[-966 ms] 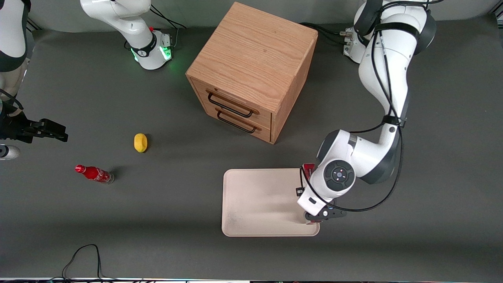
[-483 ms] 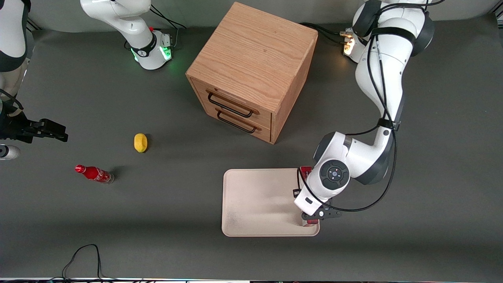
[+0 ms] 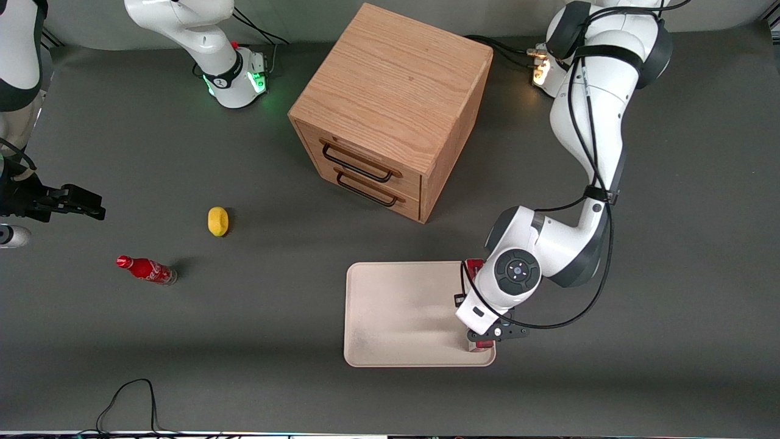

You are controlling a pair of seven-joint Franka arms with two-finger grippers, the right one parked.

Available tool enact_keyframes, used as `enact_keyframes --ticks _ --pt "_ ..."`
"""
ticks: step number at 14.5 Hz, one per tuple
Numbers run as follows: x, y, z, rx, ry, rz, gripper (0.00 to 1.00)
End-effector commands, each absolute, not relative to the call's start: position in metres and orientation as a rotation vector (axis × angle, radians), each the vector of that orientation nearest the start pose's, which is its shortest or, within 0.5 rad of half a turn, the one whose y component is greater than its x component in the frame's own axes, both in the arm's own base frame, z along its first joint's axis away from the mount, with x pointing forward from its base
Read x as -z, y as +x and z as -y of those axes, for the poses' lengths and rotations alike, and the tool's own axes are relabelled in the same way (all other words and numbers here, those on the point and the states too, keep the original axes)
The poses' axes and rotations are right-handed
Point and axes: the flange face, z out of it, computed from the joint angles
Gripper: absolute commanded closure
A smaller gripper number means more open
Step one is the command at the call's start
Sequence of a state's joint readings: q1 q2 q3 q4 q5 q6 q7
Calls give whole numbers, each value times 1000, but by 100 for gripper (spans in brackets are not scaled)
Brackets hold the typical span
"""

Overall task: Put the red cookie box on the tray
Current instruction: 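Lower the box upright onto the tray with the left gripper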

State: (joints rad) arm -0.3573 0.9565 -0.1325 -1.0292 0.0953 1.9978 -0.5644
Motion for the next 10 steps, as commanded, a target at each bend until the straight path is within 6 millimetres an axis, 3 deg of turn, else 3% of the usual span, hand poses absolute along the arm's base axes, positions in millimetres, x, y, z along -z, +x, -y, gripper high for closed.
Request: enact_keyframes --ticks 1,4,6,9,10 --pt "-270 707 330 39 -3155 170 0" --pt "-276 707 330 46 -3157 172 0" --pt "-294 707 331 61 -3155 168 0" --pt "-346 701 322 40 -3133 192 0" --pt "-374 697 319 40 -3126 195 0"
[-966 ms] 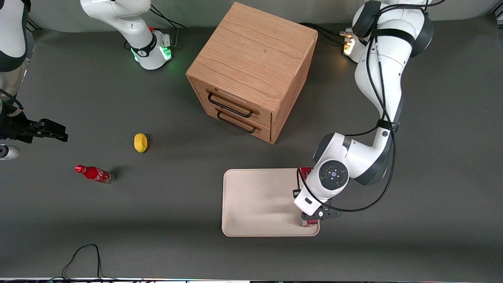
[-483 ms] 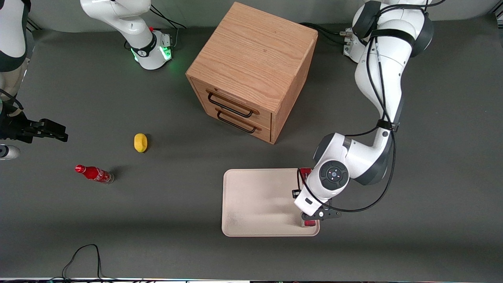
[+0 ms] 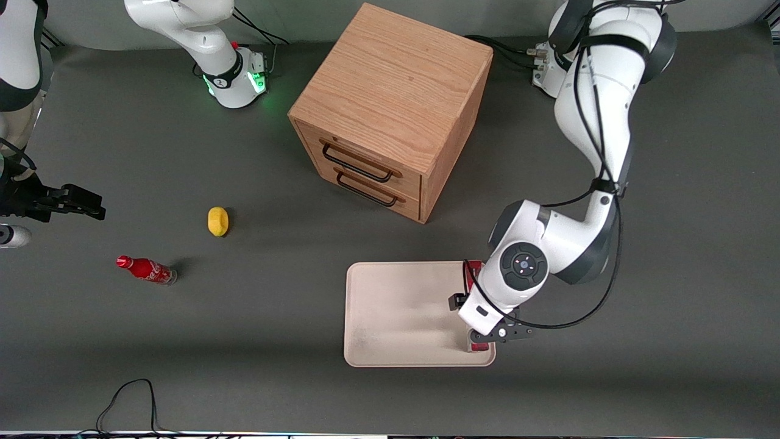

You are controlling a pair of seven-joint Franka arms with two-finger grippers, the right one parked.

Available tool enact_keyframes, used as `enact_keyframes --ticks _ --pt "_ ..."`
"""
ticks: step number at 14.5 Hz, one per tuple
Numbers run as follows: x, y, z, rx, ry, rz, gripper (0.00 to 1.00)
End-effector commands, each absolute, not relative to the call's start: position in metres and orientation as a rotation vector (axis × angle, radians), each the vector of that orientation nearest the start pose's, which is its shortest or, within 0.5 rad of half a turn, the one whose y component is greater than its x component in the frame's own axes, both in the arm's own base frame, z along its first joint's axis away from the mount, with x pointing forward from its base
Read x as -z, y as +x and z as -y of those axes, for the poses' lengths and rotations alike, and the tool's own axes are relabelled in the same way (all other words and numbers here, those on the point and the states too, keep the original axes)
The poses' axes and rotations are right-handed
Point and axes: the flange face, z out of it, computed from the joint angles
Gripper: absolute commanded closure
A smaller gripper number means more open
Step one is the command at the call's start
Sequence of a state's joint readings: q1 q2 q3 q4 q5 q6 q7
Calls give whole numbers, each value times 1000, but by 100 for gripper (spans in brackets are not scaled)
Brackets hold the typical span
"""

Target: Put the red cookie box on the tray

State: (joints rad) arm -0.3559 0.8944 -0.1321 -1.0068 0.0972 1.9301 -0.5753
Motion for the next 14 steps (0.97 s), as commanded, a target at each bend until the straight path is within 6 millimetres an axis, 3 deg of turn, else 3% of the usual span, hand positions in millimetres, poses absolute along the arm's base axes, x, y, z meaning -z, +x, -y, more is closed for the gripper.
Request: enact_keyframes --ticks 1,3,7,10,14 --pt "-402 692 314 35 -3122 200 0" --pt "-459 677 306 49 -3120 202 0" --pt "-542 645 288 59 -3102 230 0" --pt "-564 632 277 32 -3075 228 0" --pt "-584 627 219 28 -3052 276 0"
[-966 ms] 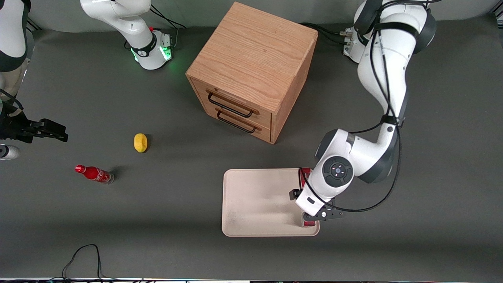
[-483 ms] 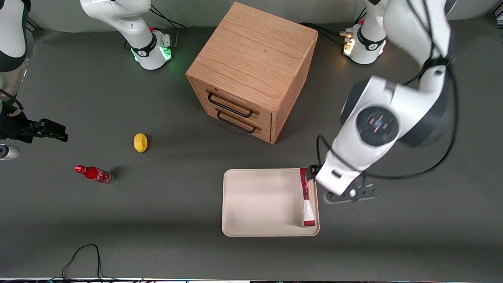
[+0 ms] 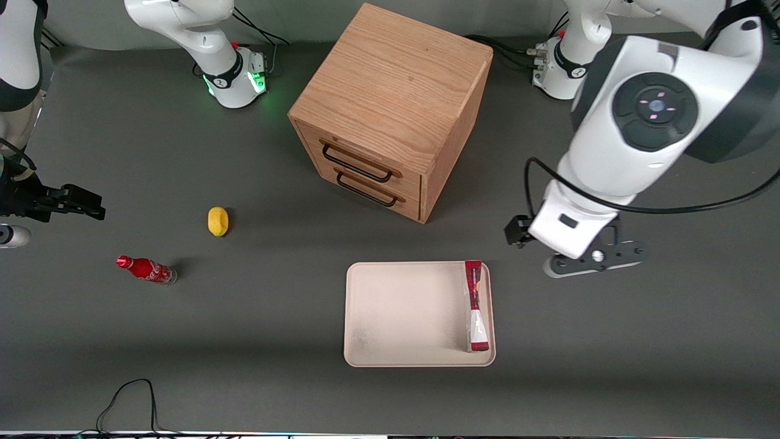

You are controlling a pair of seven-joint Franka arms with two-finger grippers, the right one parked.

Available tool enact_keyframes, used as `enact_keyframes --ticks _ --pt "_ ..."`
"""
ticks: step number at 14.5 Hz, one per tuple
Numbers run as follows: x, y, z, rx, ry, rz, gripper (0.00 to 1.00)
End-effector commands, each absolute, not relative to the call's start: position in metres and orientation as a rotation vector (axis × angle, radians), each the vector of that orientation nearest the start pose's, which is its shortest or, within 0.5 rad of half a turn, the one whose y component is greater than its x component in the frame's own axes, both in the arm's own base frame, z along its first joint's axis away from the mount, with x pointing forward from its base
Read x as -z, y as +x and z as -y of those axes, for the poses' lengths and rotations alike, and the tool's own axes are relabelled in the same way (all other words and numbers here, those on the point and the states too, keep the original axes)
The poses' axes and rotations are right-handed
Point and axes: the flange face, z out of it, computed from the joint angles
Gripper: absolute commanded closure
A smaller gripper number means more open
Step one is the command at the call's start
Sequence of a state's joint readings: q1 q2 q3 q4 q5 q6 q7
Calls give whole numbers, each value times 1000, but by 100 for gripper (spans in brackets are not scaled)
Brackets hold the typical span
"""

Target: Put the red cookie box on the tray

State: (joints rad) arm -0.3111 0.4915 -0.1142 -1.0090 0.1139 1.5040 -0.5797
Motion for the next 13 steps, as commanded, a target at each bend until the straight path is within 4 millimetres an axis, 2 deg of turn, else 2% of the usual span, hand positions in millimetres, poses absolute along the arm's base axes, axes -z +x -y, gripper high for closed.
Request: enact_keyframes --ticks 1,2,9,10,13 --pt "-585 620 204 25 -3050 227 0" --pt "-587 616 179 28 -3053 206 0" --pt "-592 574 55 56 -3105 70 0" --pt "-593 573 43 57 -3106 65 0" --pt "-596 571 31 70 -3103 82 0"
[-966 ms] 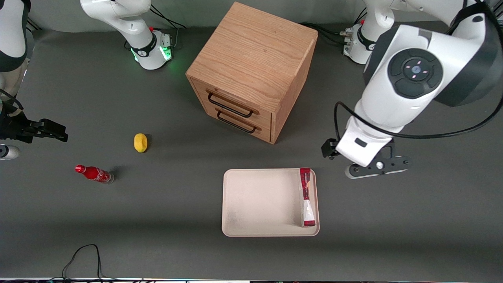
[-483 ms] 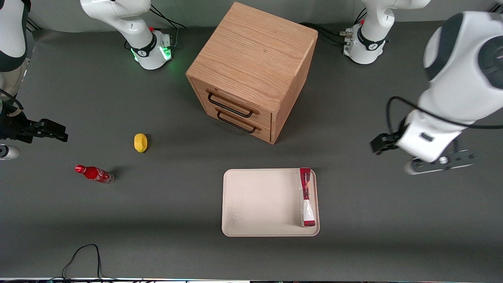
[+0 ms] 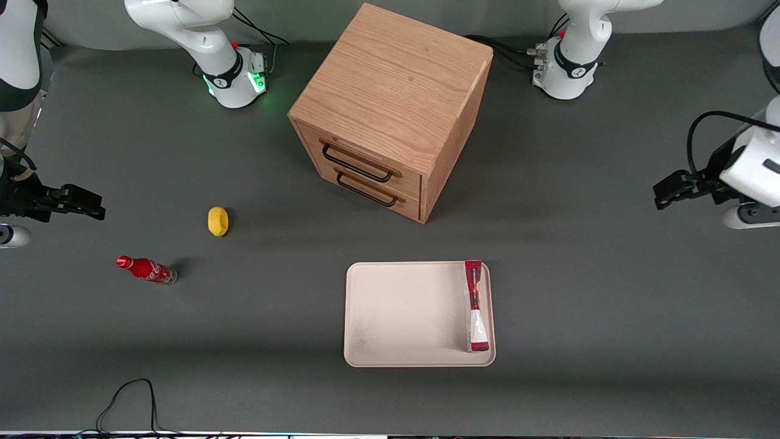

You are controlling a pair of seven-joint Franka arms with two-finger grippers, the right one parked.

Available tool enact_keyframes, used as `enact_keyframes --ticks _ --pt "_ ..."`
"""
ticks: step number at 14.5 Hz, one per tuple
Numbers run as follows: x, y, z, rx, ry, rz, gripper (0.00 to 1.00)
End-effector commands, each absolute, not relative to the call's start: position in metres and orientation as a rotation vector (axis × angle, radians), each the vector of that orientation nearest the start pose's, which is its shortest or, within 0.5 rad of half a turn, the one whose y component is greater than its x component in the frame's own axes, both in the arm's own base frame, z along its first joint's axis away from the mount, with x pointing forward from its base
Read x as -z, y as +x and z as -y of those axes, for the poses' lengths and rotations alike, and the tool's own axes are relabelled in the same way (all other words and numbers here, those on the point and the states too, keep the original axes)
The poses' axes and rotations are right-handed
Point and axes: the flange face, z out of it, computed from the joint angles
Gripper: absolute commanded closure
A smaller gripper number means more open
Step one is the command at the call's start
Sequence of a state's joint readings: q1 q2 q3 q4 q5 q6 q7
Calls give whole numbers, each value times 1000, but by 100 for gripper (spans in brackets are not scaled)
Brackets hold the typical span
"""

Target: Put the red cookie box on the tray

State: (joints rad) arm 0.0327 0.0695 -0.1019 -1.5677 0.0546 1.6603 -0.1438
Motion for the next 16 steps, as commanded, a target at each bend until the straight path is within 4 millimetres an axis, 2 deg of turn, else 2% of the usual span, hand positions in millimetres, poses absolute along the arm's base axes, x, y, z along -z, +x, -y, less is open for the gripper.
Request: enact_keyframes --ticks 1,2,9,13,16 --pt "-599 571 28 74 -3103 70 0" --pt "-601 569 22 80 -3103 75 0" --pt "-607 568 15 83 -3157 140 0" --pt "-609 564 22 54 -3156 96 0" --pt "-610 563 19 33 -3156 76 0"
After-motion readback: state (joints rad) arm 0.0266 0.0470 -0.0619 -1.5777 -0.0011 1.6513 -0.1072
